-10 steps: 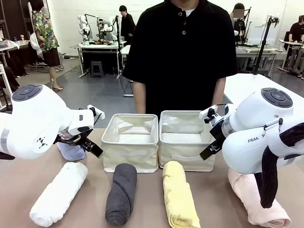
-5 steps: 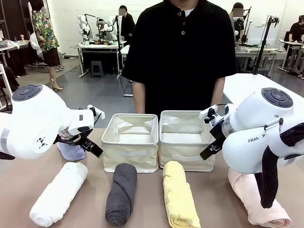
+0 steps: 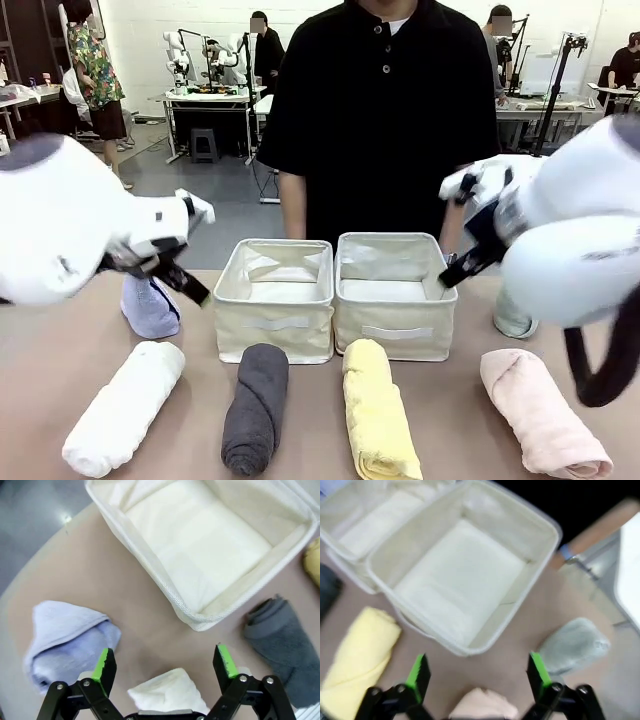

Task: Sort the towels based on their folding style.
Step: Pick up one triangle-folded towel and place it in the left Fabric basket.

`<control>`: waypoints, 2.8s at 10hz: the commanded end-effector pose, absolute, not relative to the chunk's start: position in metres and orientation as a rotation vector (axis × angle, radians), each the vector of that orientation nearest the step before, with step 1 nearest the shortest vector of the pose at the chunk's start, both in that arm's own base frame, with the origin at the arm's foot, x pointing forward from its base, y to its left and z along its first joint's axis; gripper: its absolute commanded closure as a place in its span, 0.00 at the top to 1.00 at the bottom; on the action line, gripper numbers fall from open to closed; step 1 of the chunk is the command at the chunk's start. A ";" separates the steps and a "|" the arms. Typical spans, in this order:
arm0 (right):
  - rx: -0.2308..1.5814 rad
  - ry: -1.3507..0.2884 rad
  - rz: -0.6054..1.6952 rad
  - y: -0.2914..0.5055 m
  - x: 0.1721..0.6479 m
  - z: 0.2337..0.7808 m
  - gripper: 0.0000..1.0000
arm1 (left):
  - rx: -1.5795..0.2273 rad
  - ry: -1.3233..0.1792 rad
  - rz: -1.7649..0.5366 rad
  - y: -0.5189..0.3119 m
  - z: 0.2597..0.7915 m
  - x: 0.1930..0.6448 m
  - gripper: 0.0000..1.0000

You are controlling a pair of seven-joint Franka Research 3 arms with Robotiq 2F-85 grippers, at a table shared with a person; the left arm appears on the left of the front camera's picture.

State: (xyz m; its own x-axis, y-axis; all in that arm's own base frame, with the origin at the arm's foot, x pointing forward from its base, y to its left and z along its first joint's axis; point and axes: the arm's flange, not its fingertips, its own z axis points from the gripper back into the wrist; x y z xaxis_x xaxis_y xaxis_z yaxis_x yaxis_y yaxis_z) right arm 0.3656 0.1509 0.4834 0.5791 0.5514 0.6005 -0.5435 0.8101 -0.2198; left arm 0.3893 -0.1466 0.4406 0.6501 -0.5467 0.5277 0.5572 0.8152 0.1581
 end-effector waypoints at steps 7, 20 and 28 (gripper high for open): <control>-0.050 -0.826 0.683 0.138 0.235 0.615 1.00 | 0.007 -0.857 -0.701 -0.140 0.649 0.278 1.00; 1.160 -0.623 0.526 -0.205 0.330 0.543 1.00 | -0.925 -0.668 -0.878 0.153 0.614 0.383 1.00; 0.765 -0.819 0.665 -0.234 0.257 0.568 1.00 | -0.746 -0.698 -0.962 0.219 0.602 0.341 1.00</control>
